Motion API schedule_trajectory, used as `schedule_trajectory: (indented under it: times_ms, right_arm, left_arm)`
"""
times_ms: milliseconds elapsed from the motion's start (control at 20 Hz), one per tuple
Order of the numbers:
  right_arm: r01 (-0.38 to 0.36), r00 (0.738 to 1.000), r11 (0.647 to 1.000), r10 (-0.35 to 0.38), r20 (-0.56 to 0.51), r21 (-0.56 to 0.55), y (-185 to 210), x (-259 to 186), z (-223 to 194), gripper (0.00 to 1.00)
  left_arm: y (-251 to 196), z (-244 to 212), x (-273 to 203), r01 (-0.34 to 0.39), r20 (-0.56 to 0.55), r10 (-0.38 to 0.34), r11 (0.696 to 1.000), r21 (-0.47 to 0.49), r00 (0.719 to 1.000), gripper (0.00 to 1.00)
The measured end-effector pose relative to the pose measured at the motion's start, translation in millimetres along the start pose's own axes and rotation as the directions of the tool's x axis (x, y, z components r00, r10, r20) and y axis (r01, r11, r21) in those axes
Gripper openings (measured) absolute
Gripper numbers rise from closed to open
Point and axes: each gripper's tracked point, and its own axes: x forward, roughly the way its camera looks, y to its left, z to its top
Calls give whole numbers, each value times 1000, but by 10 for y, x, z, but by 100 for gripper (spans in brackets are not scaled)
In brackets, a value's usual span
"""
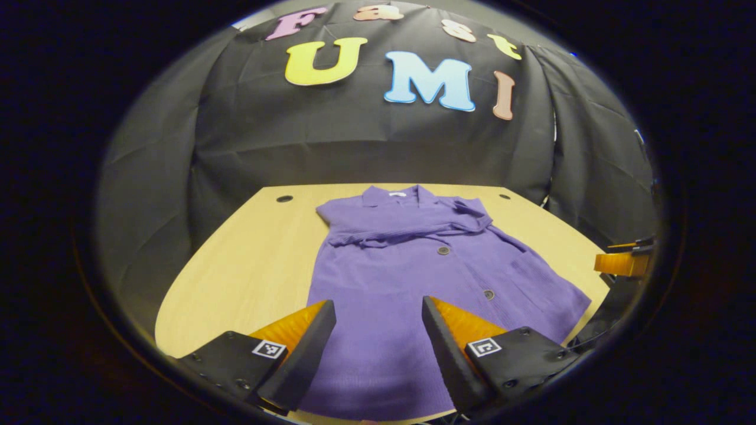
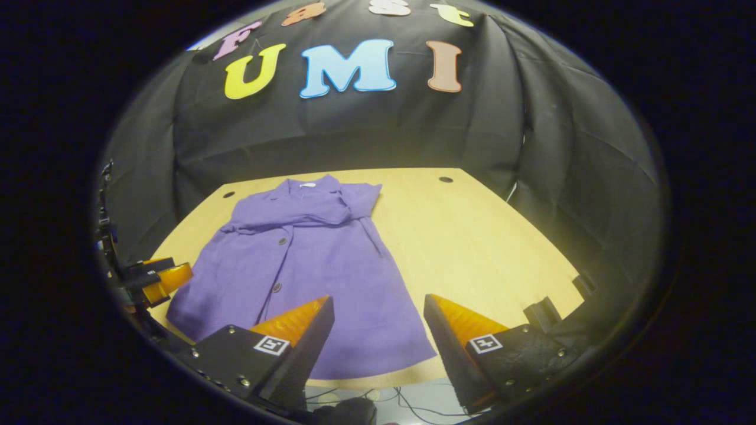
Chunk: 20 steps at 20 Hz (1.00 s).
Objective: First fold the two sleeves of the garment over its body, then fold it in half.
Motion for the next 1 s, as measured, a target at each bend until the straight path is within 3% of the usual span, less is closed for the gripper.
schedule_trajectory:
  times_ms: [500, 700, 1000]
  right_arm:
    - [-9, 993, 998, 16, -115, 65, -223, 216, -416, 95]
    - [-4, 986, 993, 24, -166, 120, -312, 335, -626, 95]
    - [-36, 972, 997, 52, -228, 75, -259, 445, -886, 95]
  left_arm:
    - [531, -835, -430, -48, -163, 48, 999, 2, 985, 94]
    - [484, -1086, -434, -46, -210, 39, 999, -29, 977, 94]
    - [366, -1146, -433, -52, -195, 58, 998, 37, 979, 94]
